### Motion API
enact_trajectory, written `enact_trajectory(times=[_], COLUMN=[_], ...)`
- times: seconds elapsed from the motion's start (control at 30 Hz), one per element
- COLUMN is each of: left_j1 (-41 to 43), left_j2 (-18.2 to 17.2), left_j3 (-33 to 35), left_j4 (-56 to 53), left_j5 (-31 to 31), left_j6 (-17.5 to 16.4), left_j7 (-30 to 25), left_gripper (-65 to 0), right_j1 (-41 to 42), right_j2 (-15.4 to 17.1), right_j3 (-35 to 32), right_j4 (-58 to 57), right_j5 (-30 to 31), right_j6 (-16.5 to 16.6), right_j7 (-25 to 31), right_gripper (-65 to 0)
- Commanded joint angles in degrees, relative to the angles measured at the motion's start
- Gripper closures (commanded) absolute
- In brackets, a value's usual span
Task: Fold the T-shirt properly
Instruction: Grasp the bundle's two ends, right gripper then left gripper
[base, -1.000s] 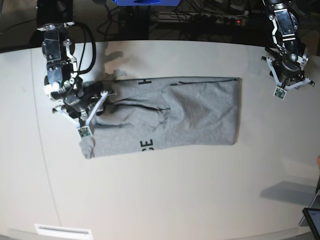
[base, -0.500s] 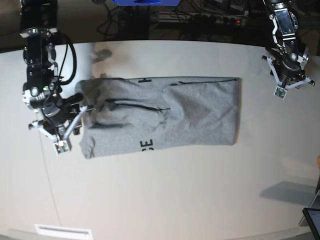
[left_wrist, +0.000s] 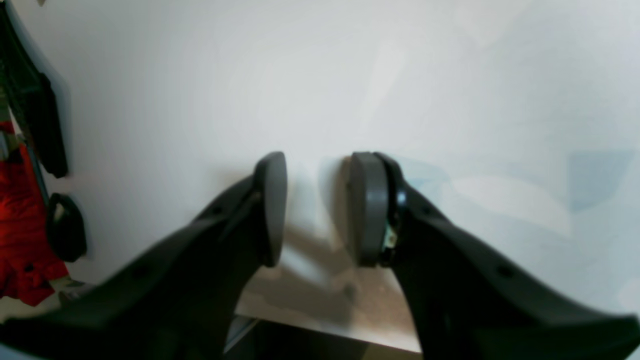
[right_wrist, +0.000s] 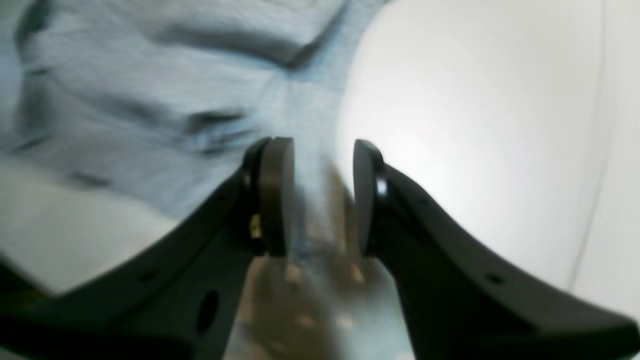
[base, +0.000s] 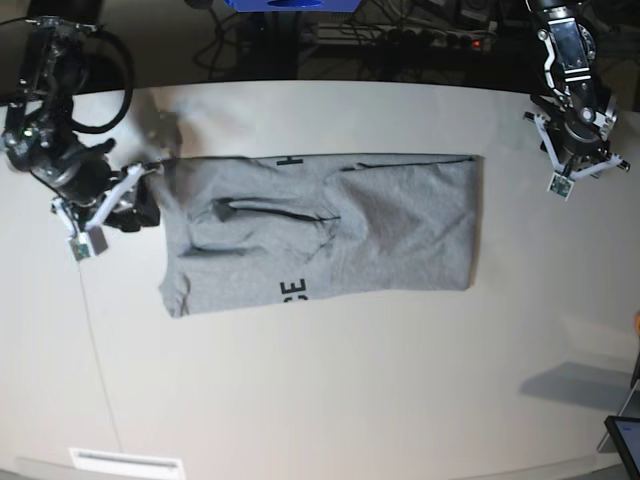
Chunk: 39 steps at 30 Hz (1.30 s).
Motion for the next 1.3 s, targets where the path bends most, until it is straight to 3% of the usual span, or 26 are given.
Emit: enact_trajectory(times=[0.0,0.07,0.17,0.23,0.33,0.4,0.7,1.27], left_j1=[0.4,0.4,0.6,0.6,0.5,0.5,0.8,-1.5], left_j2=[-0.4,-0.4,-0.5,-0.5,-0.3,-0.3,-0.3,0.3], left_j3=[0.0,-0.3,-0.5,-0.5,-0.1,-0.1,-0.3,2.4], left_j4=[0.1,0.0,-0.1,0.0,0.0,0.0,0.0,0.1], left_j5=[-0.3,-0.3,-0.3,-0.3,-0.3,-0.3,-0.3,0.1], left_j6=[-1.0,-1.0,-1.0,-1.0,-1.0,-1.0,-1.0,-1.0], left_j7=[0.9,0.9,0.9,0.9,0.9,0.9,0.9,0.9], left_gripper=[-21.8,-21.8,-21.8,-21.8,-21.8,-21.8,-21.8,-21.8], right_j1=[0.8,1.2,2.7,4.0,4.9,5.0,13.3,13.9], right_j2=[1.1,1.6,1.7,1.7,1.6,1.4,1.7,-0.1], right_j3=[3.7,8.7,13.6,14.7,14.7,14.7,11.3,-3.7], right_j4=[-0.1,-2.3,-6.2,-9.0,-11.9,-13.5,-32.7,-33.4], right_j5=[3.3,10.6,17.3,20.0,22.6,23.6,25.1,25.1], right_j6=[1.8,4.8,5.5,6.6,8.9,9.0,9.1,9.0], right_j7=[0.7,-1.9,-5.3,-7.9,-10.1,-10.2,-13.7,-9.7], right_gripper=[-19.6,-19.6,-20.9,-31.0,-57.3,-65.0,-65.0,-65.0])
